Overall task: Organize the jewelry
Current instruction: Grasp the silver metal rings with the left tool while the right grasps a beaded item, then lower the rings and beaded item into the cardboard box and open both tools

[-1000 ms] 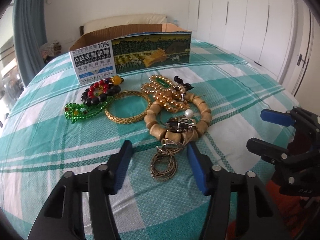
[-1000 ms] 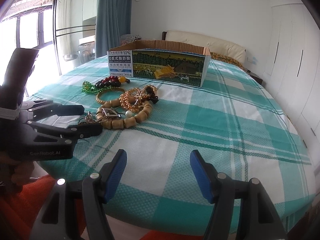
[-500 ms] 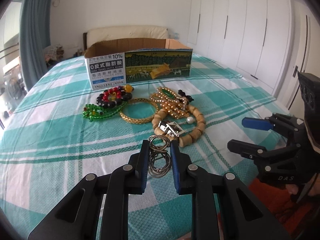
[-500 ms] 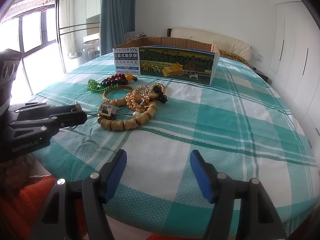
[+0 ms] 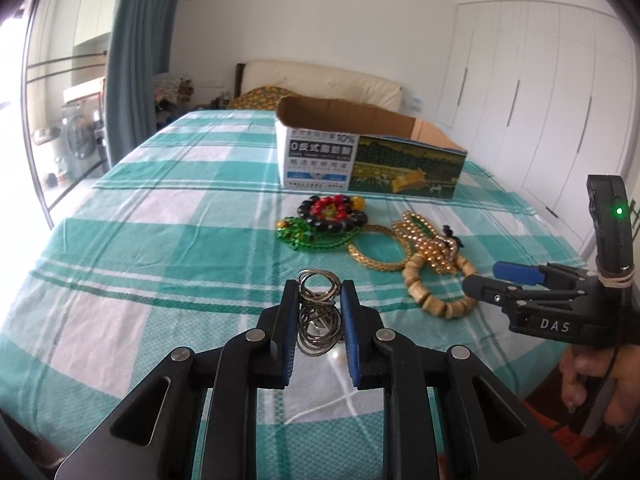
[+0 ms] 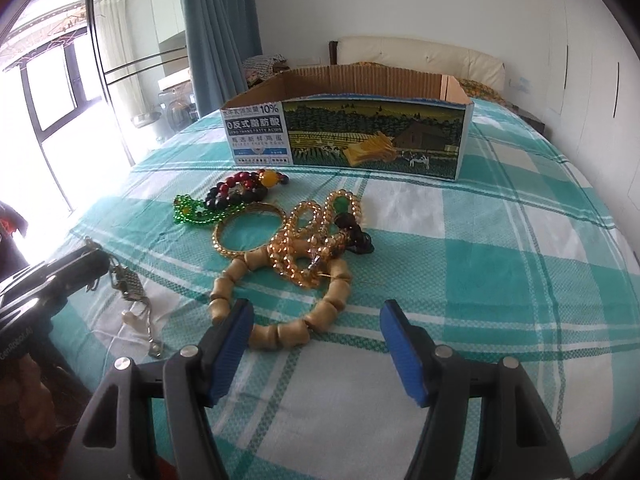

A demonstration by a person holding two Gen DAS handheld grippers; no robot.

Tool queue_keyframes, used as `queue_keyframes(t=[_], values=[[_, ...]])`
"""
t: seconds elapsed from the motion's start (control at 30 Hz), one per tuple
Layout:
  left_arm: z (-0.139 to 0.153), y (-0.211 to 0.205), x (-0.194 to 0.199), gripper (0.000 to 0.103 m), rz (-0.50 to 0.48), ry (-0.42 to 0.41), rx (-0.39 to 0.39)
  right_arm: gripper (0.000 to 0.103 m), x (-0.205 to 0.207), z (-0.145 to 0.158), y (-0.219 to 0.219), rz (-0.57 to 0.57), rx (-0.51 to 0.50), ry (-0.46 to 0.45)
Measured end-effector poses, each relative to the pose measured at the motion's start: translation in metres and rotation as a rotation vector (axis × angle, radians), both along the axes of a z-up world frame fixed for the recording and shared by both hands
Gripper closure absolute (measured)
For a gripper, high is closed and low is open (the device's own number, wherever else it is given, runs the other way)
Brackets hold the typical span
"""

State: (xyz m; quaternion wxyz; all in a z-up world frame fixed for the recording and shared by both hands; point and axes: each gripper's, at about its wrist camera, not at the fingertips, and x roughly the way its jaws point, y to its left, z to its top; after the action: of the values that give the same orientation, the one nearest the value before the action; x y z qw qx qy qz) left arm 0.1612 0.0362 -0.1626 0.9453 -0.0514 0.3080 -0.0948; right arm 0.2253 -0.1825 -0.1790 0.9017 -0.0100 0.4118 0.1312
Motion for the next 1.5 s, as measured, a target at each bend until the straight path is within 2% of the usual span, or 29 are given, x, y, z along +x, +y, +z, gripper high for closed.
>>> queue_keyframes(t=[0.23, 0.4, 0.53, 0.67, 0.73, 0.77, 0.8, 0.83, 1.03, 1.17, 1.5], values=[[-0.009, 0.008, 0.007, 0.083, 0.041, 0.035, 0.016, 0.036, 0.004, -0.004, -0.015, -0.076, -0.112, 0.018], [-0.016, 0.011, 0.015, 0.083, 0.056, 0.069, 0.002, 0.036, 0.012, 0.01, -0.032, -0.056, 0.005, -0.003], [-0.019, 0.01, 0.023, 0.083, 0.065, 0.087, -0.007, 0.039, 0.038, 0.01, -0.033, -0.039, 0.141, 0.019], [-0.019, 0.01, 0.025, 0.083, 0.066, 0.096, -0.003, 0.059, 0.069, -0.003, -0.029, -0.027, 0.21, 0.09], [-0.02, 0.011, 0.025, 0.083, 0.066, 0.101, 0.002, 0.06, 0.078, -0.009, -0.032, -0.052, 0.233, 0.107], [-0.021, 0.011, 0.025, 0.083, 0.067, 0.106, 0.004, 0.064, 0.08, -0.01, -0.033, -0.06, 0.24, 0.101], [-0.022, 0.012, 0.025, 0.083, 0.067, 0.113, 0.005, 0.079, 0.082, -0.01, -0.033, -0.059, 0.233, 0.107], [-0.022, 0.013, 0.025, 0.083, 0.067, 0.113, 0.001, 0.087, 0.083, -0.01, -0.033, -0.057, 0.231, 0.11], [-0.022, 0.012, 0.026, 0.083, 0.065, 0.114, 0.001, 0.088, 0.067, 0.005, -0.057, -0.084, 0.295, 0.045], [-0.016, 0.01, 0.028, 0.084, 0.057, 0.109, -0.012, 0.088, 0.057, 0.026, -0.072, -0.078, 0.316, -0.007], [0.037, 0.001, 0.053, 0.084, 0.011, 0.068, -0.078, 0.088, 0.042, 0.078, -0.086, -0.071, 0.284, -0.109]])
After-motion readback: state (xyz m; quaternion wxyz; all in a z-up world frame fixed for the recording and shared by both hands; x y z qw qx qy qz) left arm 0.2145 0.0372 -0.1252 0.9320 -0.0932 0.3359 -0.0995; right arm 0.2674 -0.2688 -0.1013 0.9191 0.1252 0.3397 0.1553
